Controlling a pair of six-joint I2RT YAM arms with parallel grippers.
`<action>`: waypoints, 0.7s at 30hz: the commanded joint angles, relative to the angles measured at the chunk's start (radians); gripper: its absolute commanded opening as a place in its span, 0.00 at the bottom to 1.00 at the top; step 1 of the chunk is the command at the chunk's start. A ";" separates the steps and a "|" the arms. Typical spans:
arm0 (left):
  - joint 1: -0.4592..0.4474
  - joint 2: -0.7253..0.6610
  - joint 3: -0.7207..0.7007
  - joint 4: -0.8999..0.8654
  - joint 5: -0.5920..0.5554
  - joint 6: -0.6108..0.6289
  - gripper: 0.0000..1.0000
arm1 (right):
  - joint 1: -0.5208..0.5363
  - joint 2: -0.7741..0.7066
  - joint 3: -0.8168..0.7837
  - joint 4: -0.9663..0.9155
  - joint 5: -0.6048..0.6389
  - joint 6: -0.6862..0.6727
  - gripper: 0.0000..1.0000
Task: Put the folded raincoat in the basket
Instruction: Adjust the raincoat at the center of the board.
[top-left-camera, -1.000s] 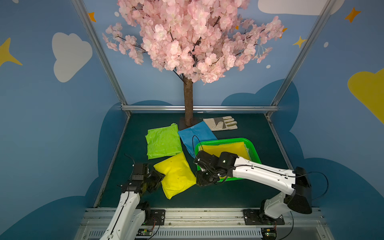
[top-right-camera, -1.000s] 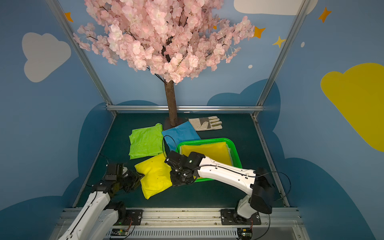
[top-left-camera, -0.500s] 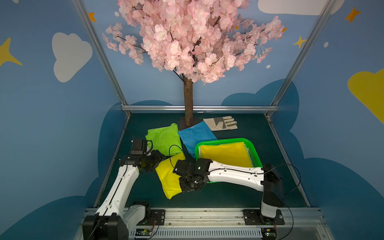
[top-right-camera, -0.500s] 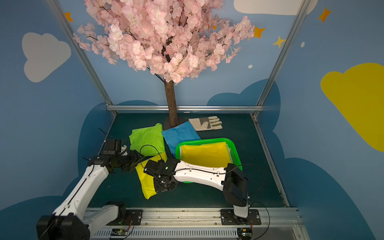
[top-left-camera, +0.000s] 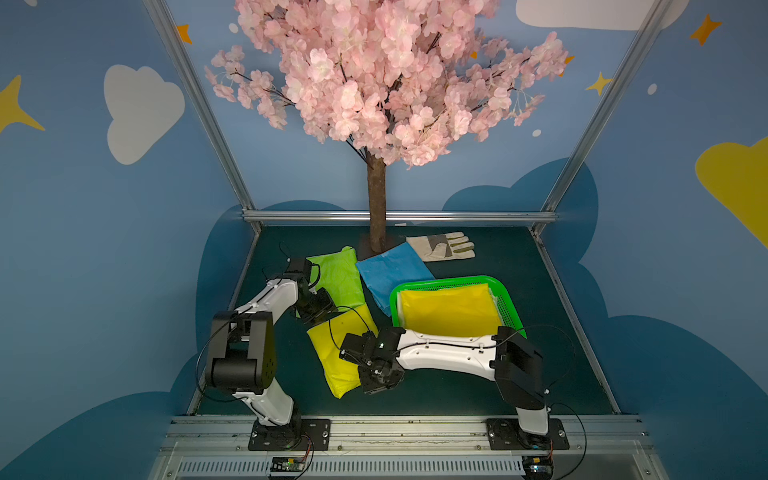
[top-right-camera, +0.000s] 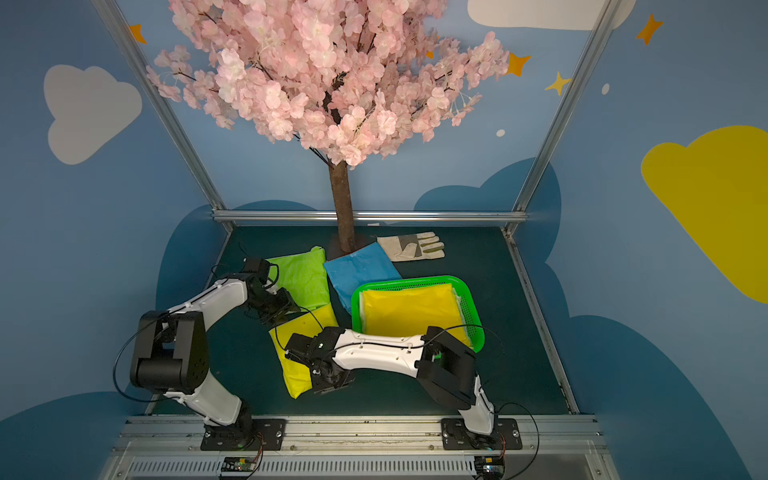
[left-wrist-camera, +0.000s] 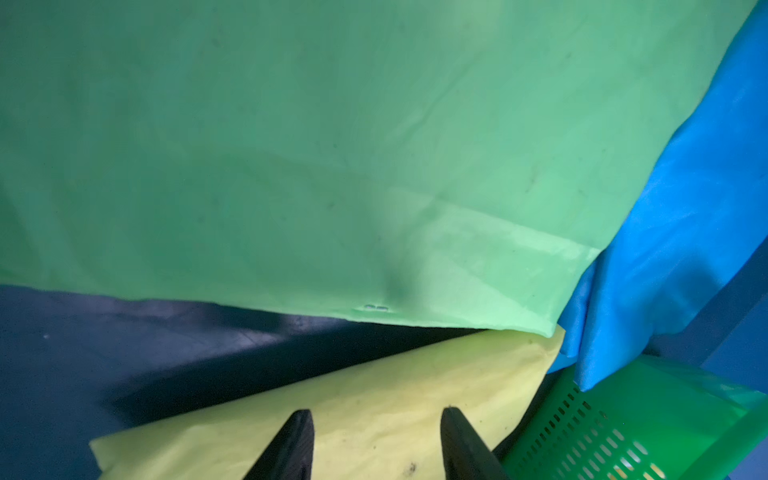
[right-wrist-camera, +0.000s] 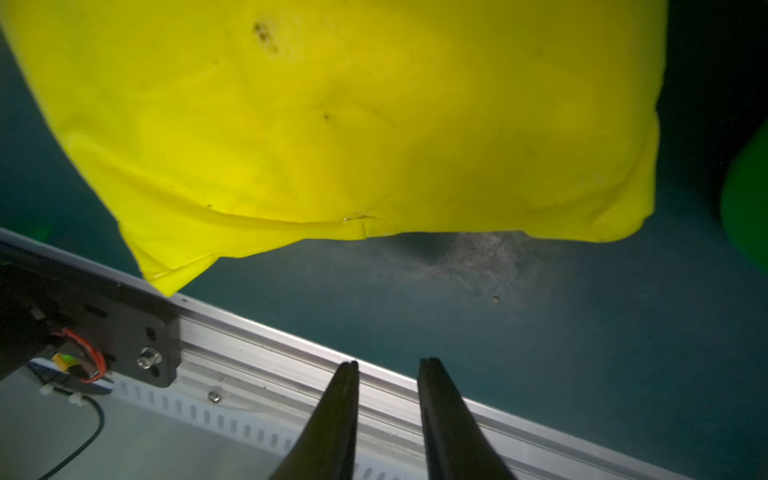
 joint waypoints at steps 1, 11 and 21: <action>0.000 0.040 0.016 -0.028 -0.039 0.016 0.53 | -0.006 0.036 0.040 -0.040 0.009 -0.015 0.31; 0.004 0.007 -0.078 -0.070 -0.139 -0.029 0.53 | -0.056 0.144 0.124 -0.103 0.039 -0.038 0.27; 0.044 -0.241 -0.250 -0.116 -0.133 -0.090 0.57 | -0.162 0.237 0.274 -0.181 0.068 -0.111 0.27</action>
